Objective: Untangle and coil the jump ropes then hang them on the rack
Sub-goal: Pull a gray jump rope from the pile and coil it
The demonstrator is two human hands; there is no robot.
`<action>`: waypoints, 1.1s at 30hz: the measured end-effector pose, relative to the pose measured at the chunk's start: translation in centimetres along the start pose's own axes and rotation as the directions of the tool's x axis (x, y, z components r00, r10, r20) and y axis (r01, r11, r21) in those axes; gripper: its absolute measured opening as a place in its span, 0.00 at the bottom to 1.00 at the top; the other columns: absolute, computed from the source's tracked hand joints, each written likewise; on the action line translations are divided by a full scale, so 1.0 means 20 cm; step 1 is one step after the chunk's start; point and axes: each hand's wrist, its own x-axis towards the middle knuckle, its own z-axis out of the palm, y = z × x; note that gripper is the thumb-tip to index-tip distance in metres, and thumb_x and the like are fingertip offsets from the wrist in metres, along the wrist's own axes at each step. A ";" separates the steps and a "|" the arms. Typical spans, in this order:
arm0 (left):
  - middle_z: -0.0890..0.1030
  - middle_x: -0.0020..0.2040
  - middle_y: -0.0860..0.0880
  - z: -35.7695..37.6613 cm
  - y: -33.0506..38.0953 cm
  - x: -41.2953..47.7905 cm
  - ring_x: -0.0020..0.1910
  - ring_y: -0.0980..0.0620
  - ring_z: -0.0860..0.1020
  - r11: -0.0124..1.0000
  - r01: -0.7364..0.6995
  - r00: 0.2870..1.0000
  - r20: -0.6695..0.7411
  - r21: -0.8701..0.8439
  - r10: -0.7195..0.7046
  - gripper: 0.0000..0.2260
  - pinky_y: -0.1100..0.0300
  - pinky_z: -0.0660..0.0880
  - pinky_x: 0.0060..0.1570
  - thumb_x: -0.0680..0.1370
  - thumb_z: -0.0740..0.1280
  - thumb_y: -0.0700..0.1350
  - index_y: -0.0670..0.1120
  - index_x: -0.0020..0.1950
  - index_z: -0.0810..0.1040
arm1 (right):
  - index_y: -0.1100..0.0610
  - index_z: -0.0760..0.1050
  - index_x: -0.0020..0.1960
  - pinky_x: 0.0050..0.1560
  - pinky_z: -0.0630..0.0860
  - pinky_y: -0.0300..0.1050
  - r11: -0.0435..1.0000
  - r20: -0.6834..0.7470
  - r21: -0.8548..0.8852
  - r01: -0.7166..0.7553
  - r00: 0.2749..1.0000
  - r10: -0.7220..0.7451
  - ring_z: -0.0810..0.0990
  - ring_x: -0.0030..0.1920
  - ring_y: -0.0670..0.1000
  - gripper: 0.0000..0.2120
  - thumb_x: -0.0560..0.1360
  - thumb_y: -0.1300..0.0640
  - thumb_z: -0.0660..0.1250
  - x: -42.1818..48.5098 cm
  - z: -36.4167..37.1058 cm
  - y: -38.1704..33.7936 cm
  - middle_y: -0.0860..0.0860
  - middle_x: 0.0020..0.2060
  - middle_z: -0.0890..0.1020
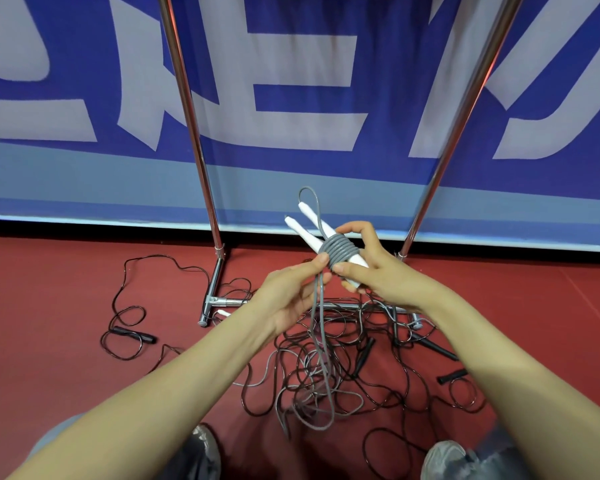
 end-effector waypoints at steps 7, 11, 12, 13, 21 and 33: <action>0.80 0.30 0.50 -0.03 0.00 0.00 0.29 0.58 0.78 0.997 0.038 0.999 0.006 0.063 -0.038 0.07 0.66 0.76 0.32 0.73 0.73 0.43 0.42 0.48 0.79 | 0.45 0.58 0.57 0.31 0.68 0.38 0.999 0.053 0.038 -0.025 0.998 0.023 0.68 0.34 0.52 0.17 0.80 0.62 0.62 -0.01 -0.01 0.04 0.59 0.36 0.70; 0.78 0.29 0.50 -0.03 0.00 0.01 0.25 0.59 0.75 0.998 0.011 1.000 0.026 -0.063 -0.009 0.06 0.68 0.74 0.29 0.74 0.71 0.40 0.42 0.50 0.79 | 0.45 0.60 0.58 0.29 0.66 0.38 0.998 -0.076 0.069 0.002 0.997 0.003 0.67 0.29 0.48 0.13 0.81 0.59 0.61 0.01 0.03 0.03 0.53 0.32 0.70; 0.77 0.29 0.51 -0.02 0.01 0.02 0.25 0.59 0.74 0.997 0.001 0.999 0.040 -0.076 0.002 0.03 0.69 0.73 0.29 0.75 0.70 0.40 0.43 0.47 0.80 | 0.44 0.60 0.58 0.29 0.66 0.38 0.998 -0.118 0.066 0.018 0.993 -0.010 0.68 0.29 0.48 0.12 0.81 0.58 0.60 0.02 0.04 0.03 0.53 0.32 0.71; 0.76 0.29 0.51 -0.02 0.02 0.02 0.25 0.59 0.73 0.996 -0.012 0.998 0.055 -0.084 0.017 0.01 0.69 0.72 0.29 0.75 0.69 0.40 0.44 0.45 0.80 | 0.43 0.60 0.57 0.29 0.67 0.39 0.998 -0.152 0.064 0.025 0.988 -0.015 0.68 0.30 0.49 0.11 0.81 0.56 0.60 0.03 0.06 0.03 0.54 0.32 0.71; 0.77 0.34 0.54 -0.03 0.05 0.05 0.26 0.61 0.70 0.997 -0.066 0.987 0.145 -0.045 0.072 0.11 0.68 0.66 0.29 0.79 0.62 0.36 0.42 0.59 0.77 | 0.43 0.62 0.59 0.39 0.75 0.47 0.995 -0.168 0.083 0.057 0.985 -0.042 0.76 0.35 0.56 0.14 0.81 0.59 0.60 0.06 0.07 0.05 0.57 0.35 0.78; 0.83 0.38 0.54 -0.03 0.02 0.05 0.25 0.59 0.70 0.993 -0.114 0.985 0.136 0.026 0.110 0.19 0.68 0.65 0.26 0.76 0.62 0.29 0.37 0.67 0.71 | 0.47 0.72 0.59 0.24 0.65 0.35 0.996 -0.423 0.093 -0.009 0.905 0.048 0.70 0.24 0.44 0.12 0.76 0.47 0.66 0.05 0.13 -0.01 0.48 0.30 0.75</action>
